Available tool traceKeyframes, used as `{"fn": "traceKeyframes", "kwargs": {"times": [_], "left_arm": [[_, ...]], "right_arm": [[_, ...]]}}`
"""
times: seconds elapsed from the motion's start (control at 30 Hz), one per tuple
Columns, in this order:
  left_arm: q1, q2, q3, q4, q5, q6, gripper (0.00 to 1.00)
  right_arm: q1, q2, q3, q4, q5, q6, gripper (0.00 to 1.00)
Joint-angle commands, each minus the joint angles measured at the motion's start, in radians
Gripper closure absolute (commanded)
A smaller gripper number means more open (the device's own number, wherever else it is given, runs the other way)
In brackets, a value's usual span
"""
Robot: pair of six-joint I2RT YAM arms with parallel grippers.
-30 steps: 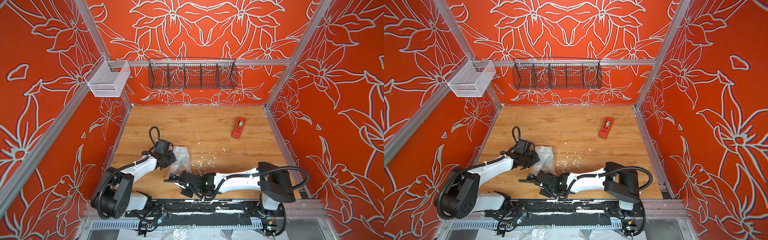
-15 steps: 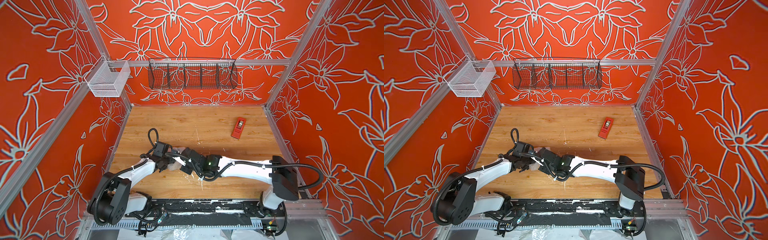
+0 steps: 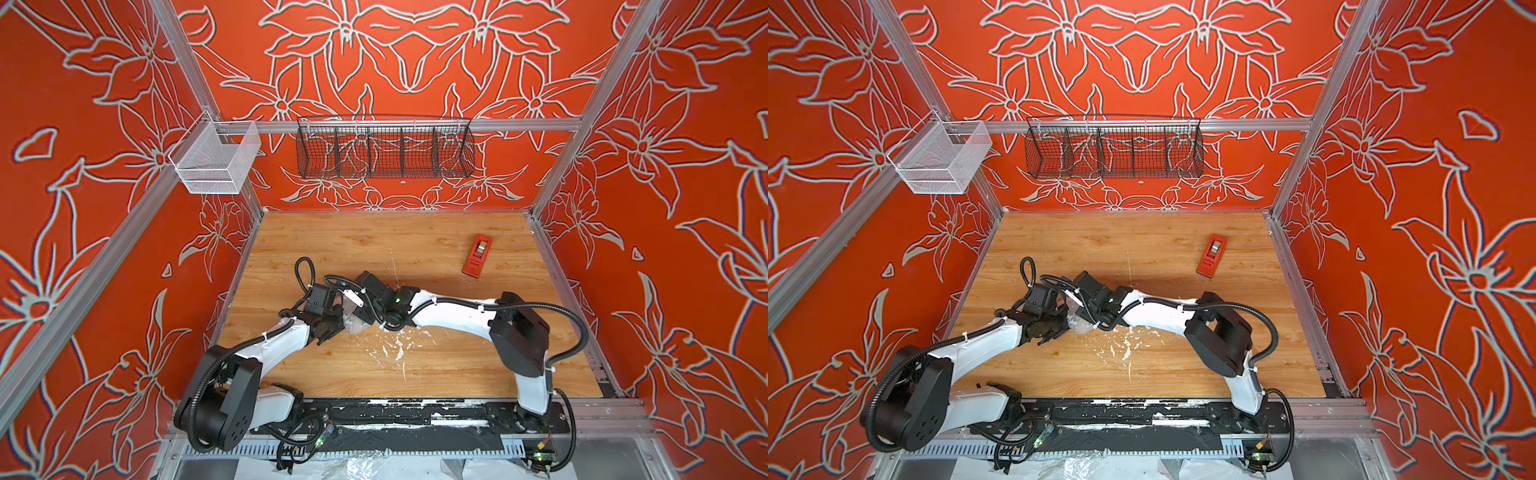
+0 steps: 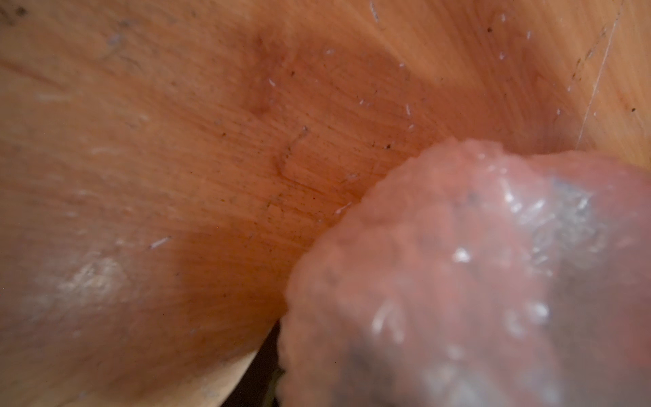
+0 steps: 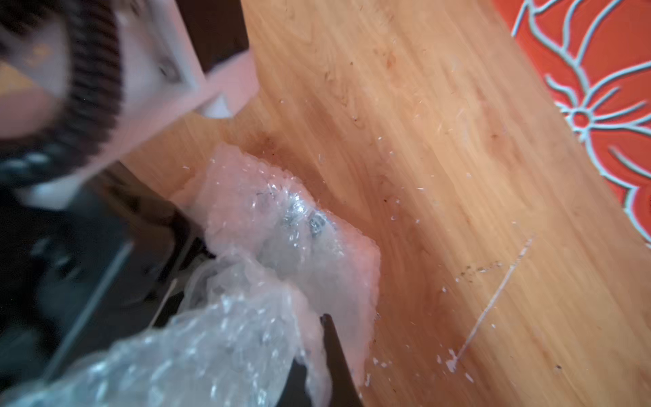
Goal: Wrap bowls in bubble wrap
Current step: Wrap the bowl in bubble wrap.
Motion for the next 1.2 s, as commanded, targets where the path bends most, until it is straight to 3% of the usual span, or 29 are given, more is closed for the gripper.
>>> {"fn": "traceKeyframes", "kwargs": {"times": [0.0, 0.27, 0.63, 0.87, 1.17], "left_arm": [[-0.005, -0.006, -0.031, -0.064, -0.006, 0.016, 0.61], [-0.004, -0.03, -0.029, -0.085, -0.017, 0.029, 0.6], [0.028, -0.067, -0.008, -0.213, -0.095, -0.011, 0.45], [0.067, -0.199, -0.028, -0.268, -0.093, -0.008, 0.4], [0.086, -0.463, -0.026, -0.404, -0.09, -0.009, 0.24]], "right_arm": [[-0.009, 0.055, 0.055, 0.014, -0.036, -0.003, 1.0], [-0.021, 0.165, 0.117, -0.036, -0.109, 0.007, 1.0], [-0.02, 0.222, 0.134, -0.07, -0.127, 0.032, 1.0], [-0.018, 0.254, 0.181, -0.107, -0.132, 0.033, 1.0], [-0.009, 0.314, 0.286, -0.193, -0.132, 0.044, 1.0]]}}
